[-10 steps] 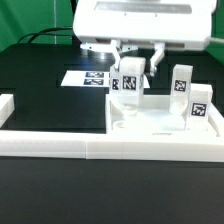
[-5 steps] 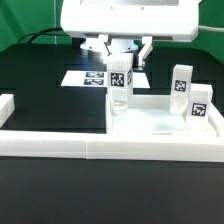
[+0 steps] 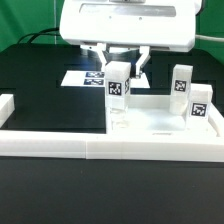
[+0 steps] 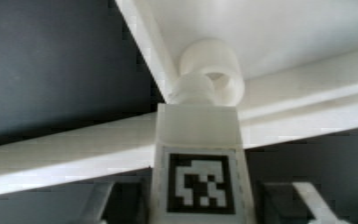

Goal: Assemble square table

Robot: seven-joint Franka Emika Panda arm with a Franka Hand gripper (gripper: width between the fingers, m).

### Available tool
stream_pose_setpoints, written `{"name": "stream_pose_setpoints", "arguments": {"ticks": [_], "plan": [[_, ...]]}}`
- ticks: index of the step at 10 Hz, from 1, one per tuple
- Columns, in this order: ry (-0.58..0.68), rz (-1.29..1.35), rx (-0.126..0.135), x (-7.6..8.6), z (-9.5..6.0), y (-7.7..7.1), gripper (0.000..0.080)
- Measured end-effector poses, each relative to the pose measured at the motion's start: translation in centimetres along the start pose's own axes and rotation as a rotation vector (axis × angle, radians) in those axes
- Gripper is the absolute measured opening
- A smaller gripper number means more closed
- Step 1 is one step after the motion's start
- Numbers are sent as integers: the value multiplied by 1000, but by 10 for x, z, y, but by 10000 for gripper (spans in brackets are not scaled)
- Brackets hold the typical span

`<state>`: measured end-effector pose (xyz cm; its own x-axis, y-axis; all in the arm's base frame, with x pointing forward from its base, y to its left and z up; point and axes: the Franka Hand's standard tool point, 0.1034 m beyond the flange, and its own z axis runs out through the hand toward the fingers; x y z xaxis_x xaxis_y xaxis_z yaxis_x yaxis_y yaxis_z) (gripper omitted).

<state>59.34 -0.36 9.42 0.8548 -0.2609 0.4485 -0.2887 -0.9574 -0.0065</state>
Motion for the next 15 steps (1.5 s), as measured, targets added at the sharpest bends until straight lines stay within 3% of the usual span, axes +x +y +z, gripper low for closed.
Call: {"name": "stream_pose_setpoints", "arguments": {"ticks": [4,15], "plan": [[16,-25,-2,1,11,-13,290],[87,-38,-14,3,14,-6,290]]}}
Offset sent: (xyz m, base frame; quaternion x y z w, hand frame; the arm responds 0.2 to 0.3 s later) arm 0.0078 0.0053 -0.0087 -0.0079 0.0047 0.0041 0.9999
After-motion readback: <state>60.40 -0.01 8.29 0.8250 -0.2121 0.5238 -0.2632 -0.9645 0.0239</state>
